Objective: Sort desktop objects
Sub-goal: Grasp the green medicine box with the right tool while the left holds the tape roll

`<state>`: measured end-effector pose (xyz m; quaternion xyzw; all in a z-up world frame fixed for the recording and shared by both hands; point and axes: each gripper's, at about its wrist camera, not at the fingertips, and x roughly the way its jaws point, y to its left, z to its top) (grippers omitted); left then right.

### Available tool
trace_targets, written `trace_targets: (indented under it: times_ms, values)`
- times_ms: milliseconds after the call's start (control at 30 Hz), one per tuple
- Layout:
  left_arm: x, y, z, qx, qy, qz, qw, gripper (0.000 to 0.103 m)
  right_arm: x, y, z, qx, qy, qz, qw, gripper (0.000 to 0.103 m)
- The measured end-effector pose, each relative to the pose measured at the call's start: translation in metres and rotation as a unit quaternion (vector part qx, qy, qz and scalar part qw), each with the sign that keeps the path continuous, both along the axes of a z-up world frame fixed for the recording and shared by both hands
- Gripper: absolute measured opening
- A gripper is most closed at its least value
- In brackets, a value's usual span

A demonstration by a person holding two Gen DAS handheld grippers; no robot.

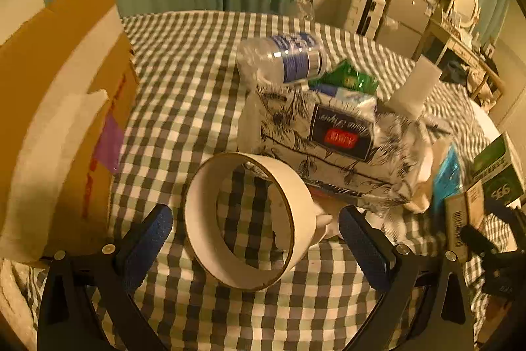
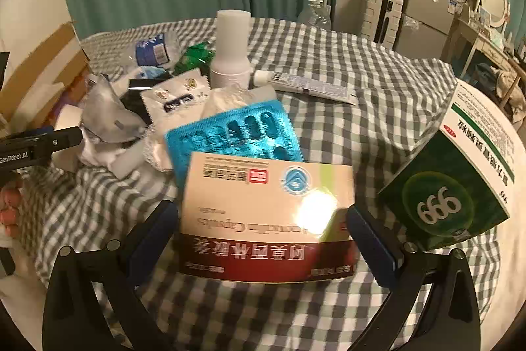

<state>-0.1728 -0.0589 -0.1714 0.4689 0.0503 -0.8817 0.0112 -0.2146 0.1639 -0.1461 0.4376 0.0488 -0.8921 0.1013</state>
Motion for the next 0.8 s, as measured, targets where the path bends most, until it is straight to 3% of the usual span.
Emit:
trace_targets:
  times_ms: [500,600,800]
  values:
    - [0.003,-0.023,-0.019,0.059,-0.004,-0.001,0.9983,0.103,-0.005,0.005,-0.005,0.003,-0.003,-0.014,1.0,0.103]
    - [0.006,-0.029,-0.017,0.075,0.005,-0.004,0.9972,0.088,-0.005,0.004,-0.008,0.018,0.003,-0.009,1.0,0.103]
    - [0.001,-0.033,-0.011,0.078,0.007,0.0,0.9969,0.086,-0.006,0.004,-0.011,0.033,0.011,-0.003,0.999,0.103]
